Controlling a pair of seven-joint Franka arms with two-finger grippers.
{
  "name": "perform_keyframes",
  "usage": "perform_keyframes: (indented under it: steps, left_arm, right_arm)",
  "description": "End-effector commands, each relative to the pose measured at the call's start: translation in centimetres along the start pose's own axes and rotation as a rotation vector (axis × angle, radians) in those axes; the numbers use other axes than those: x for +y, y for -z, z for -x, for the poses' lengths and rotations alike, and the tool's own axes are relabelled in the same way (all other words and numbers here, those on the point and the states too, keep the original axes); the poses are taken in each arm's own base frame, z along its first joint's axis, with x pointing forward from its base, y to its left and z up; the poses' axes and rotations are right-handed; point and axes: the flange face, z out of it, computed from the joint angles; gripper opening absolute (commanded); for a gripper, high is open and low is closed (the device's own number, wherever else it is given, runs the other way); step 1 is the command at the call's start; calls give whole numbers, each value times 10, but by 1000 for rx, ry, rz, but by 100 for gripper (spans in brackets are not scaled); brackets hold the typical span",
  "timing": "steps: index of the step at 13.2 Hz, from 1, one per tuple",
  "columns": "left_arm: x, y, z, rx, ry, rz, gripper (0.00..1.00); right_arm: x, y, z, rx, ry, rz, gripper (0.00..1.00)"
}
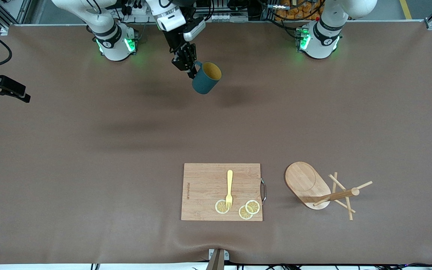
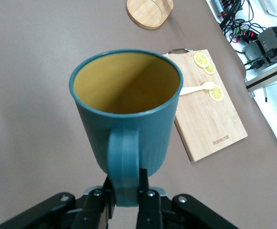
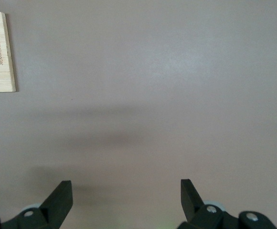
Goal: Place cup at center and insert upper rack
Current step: 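Lift the mug by its handle with the left gripper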
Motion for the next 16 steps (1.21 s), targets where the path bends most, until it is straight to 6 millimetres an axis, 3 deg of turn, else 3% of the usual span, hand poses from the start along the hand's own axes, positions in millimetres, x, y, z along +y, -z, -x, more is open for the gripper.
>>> perform_keyframes:
  steps: [1, 5, 11, 16]
  left_arm:
    - [10, 13, -22, -41, 5, -23, 0]
    - [48, 48, -71, -154, 91, -19, 0]
    - [80, 79, -132, -266, 92, -63, 0]
    - [121, 86, -214, -383, 57, -112, 0]
  right_arm:
    - [-3, 7, 0, 12, -3, -4, 100]
    - [-2, 15, 1, 24, -4, 0, 100]
    - [-2, 19, 0, 37, -4, -7, 100]
    - [-2, 23, 1, 44, -3, -1, 100]
